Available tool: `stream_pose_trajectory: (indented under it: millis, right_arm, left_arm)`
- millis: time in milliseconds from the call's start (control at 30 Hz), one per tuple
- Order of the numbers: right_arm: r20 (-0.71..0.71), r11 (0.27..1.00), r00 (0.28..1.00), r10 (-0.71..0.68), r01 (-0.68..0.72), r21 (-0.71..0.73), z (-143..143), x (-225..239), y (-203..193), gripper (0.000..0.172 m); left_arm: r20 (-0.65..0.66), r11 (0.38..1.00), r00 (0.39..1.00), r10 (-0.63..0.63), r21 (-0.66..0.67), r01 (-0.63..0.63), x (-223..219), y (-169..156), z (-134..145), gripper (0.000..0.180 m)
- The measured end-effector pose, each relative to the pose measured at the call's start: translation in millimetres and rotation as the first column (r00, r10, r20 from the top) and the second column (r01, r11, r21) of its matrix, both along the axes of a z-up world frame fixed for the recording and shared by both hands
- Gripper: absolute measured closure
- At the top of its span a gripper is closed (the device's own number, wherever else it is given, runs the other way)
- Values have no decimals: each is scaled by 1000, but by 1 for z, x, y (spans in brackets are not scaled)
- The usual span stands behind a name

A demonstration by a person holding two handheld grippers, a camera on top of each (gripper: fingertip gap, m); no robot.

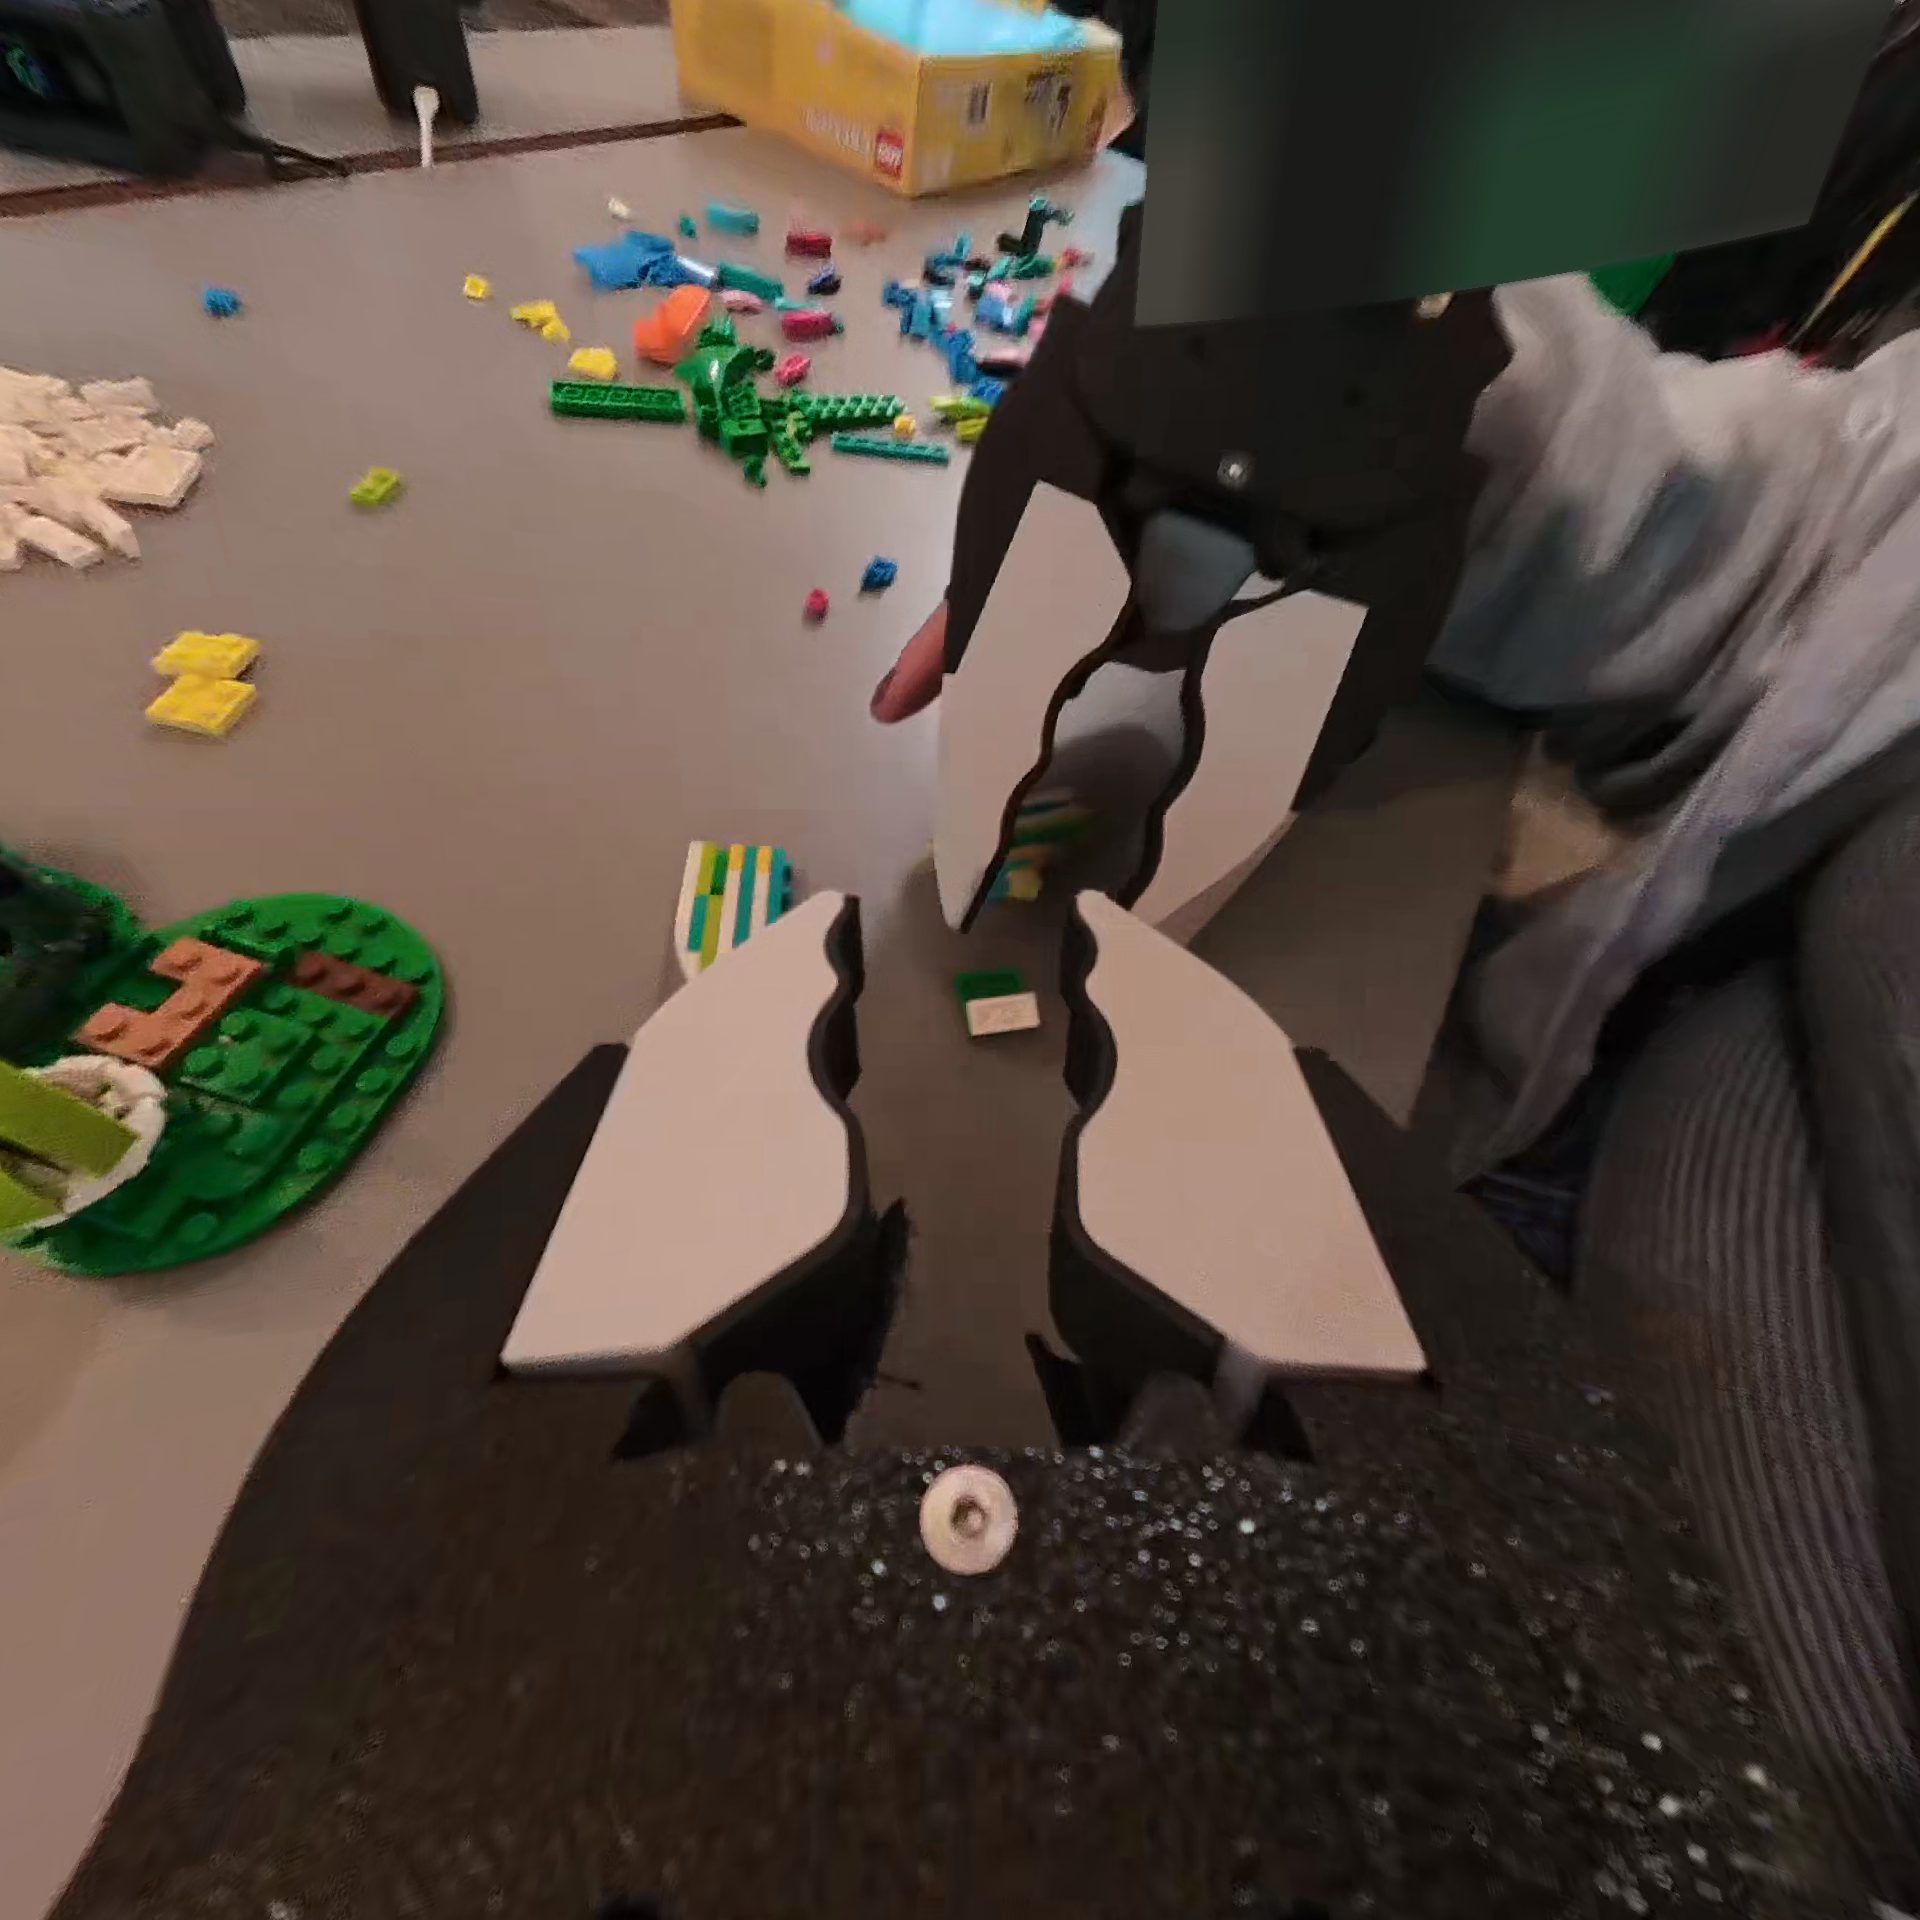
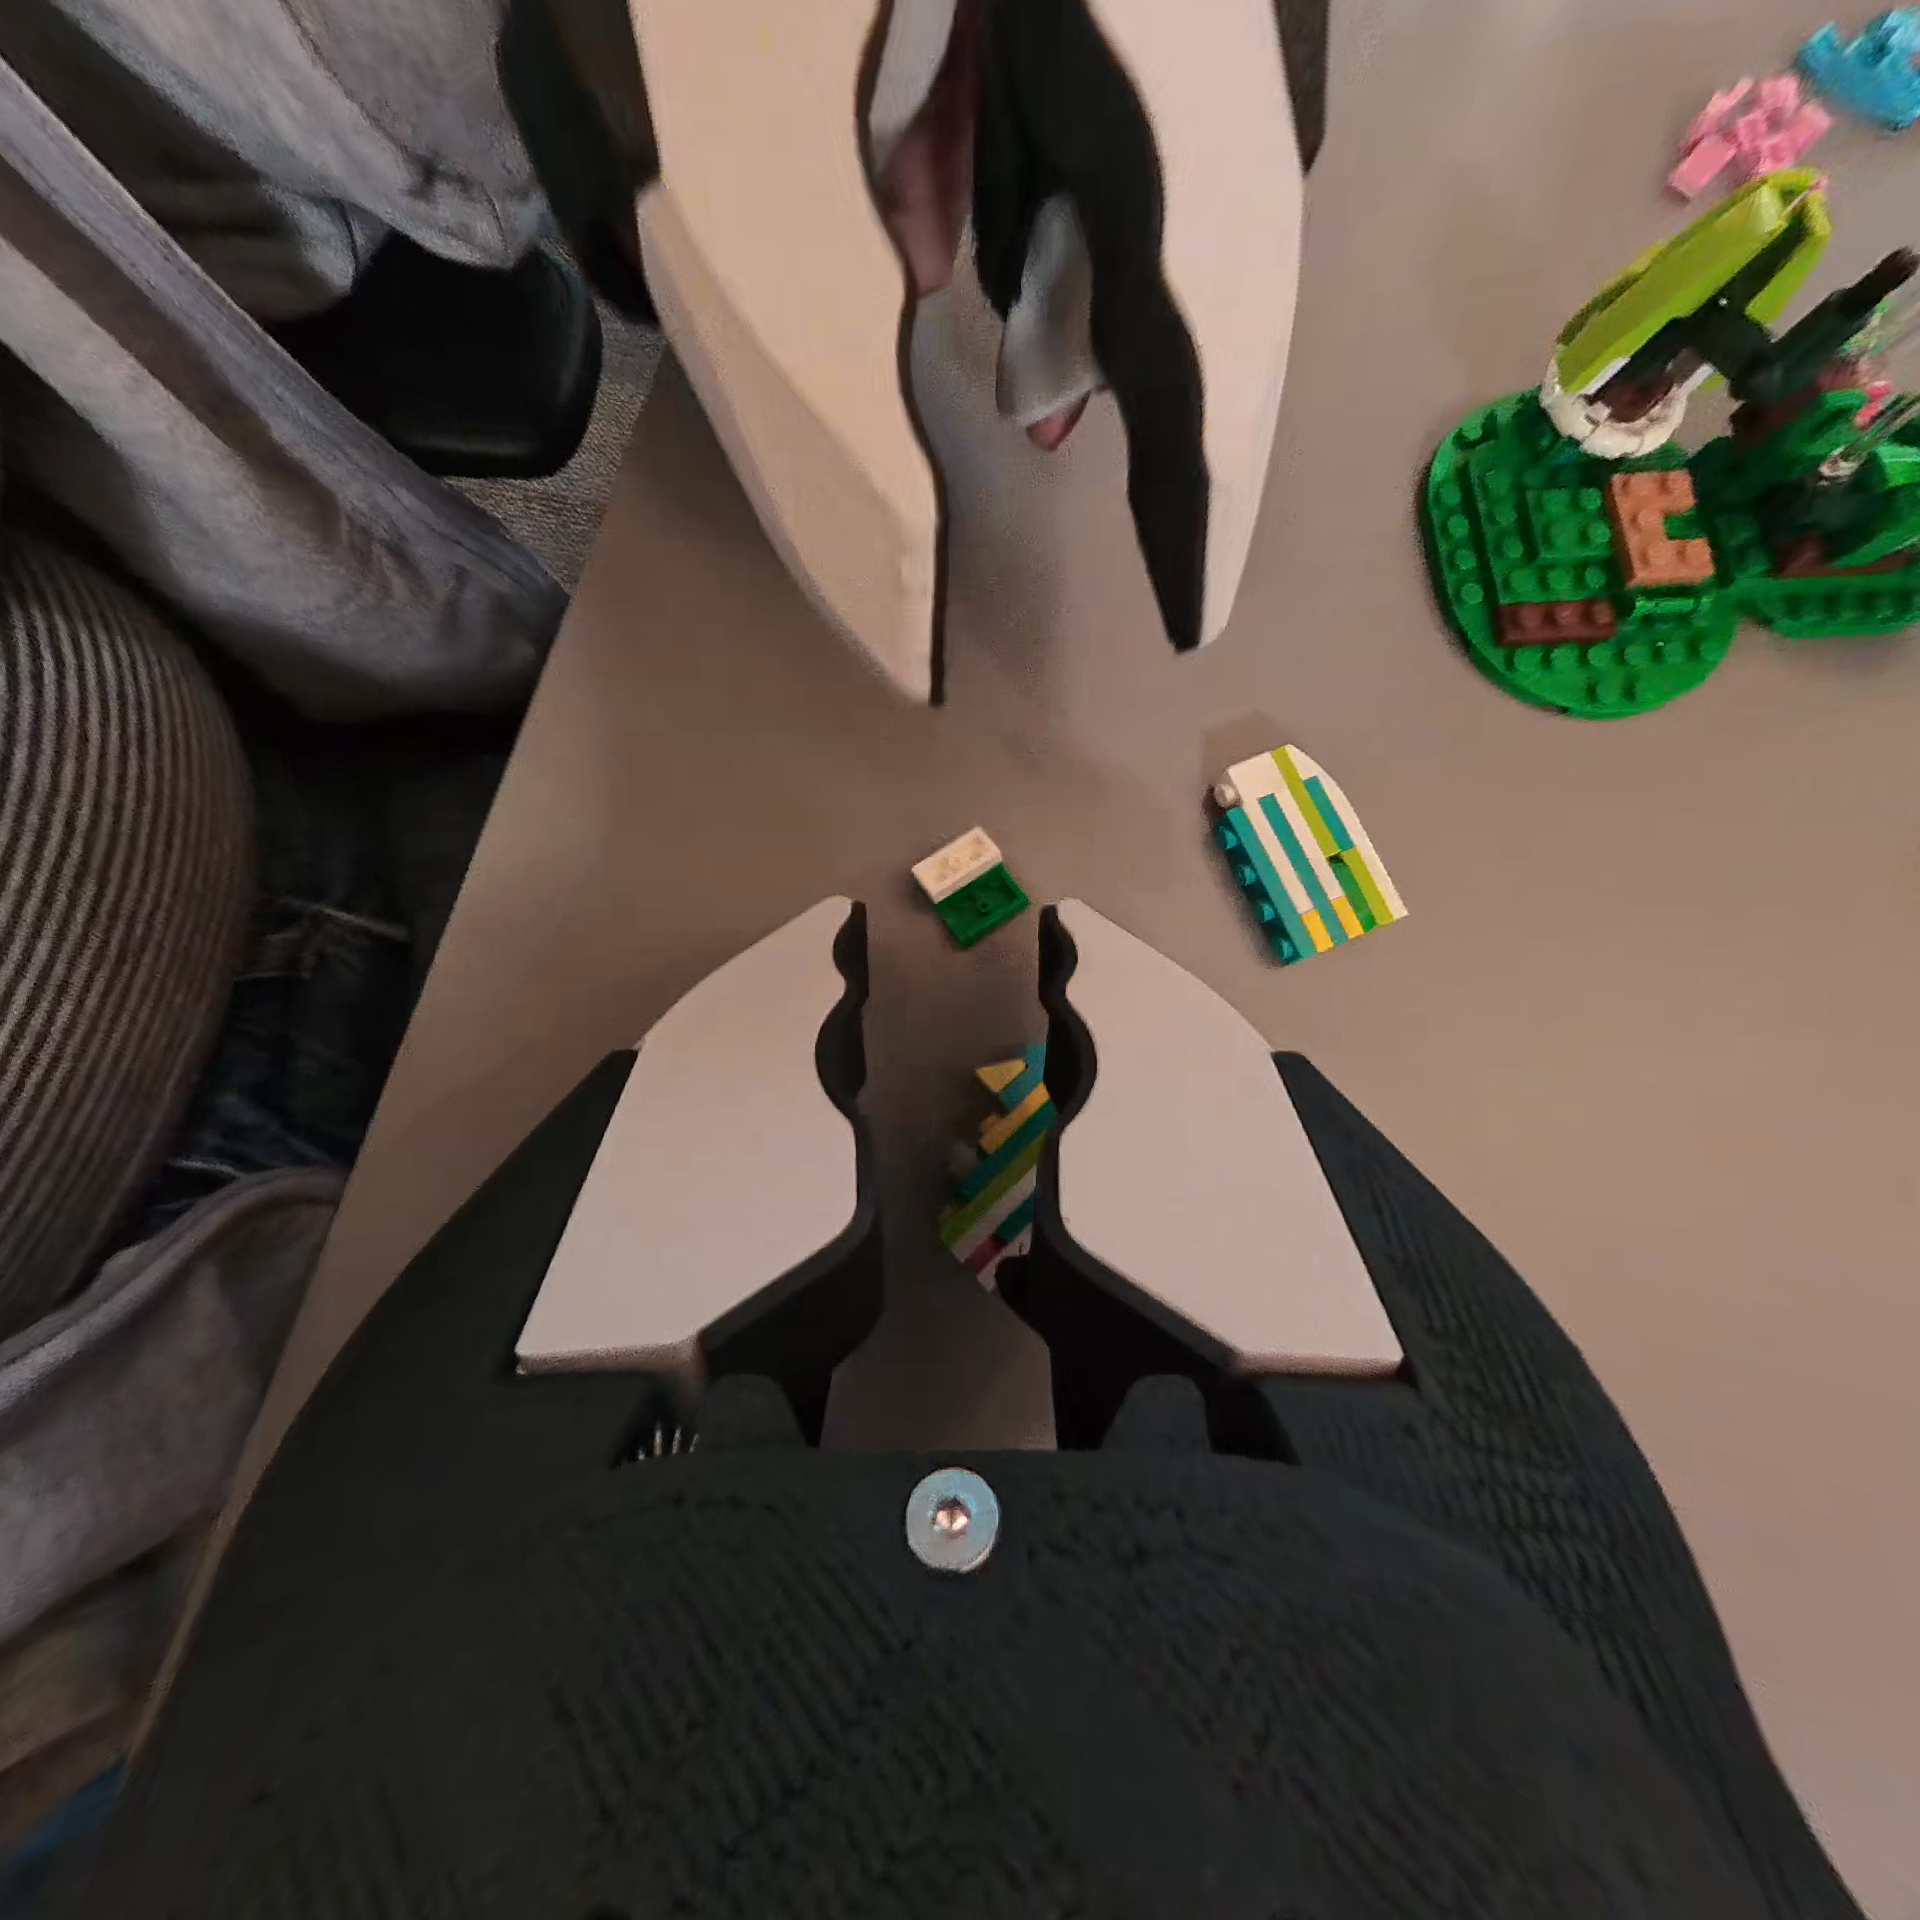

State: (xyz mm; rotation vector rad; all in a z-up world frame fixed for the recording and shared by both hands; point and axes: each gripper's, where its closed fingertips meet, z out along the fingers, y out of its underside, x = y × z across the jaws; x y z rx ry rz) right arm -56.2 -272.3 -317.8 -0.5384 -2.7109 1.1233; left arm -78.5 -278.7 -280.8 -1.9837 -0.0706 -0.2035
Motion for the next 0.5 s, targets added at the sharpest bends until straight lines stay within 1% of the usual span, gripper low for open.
stream_pose_trajectory:
  millis: [33,67,167,233,300,400,500]
  right_arm:
    - [17,1000,1000,3,-3,-3,0,0,-2,141]
    - [42,1000,999,4,-4,0,0,0,-5,142]
    - [105,999,994,-13,9,36,-5,-4,-7,145]
    - [101,998,995,-3,-4,64,-7,-5,-7,151]
    - [58,994,998,15,-21,104,-8,-6,-6,168]
    - [3,992,999,32,-32,119,-8,-6,-6,169]
    - [-3,994,1000,29,-29,110,-8,-3,-5,169]
  left_arm:
    - [-23,1000,1000,9,-8,-9,-1,0,-2,146]
    - [-30,1000,999,10,-11,-11,-1,1,-2,147]
    - [8,1000,1000,12,-5,-12,-2,-1,0,149]
    - [53,1000,998,16,-3,-16,-3,-3,0,149]
    - [91,1000,996,21,-14,-20,-4,-4,-3,150]
    - [119,997,992,38,-74,-29,-6,-4,-16,156]
    - [154,989,988,-25,-143,47,5,-2,-28,150]
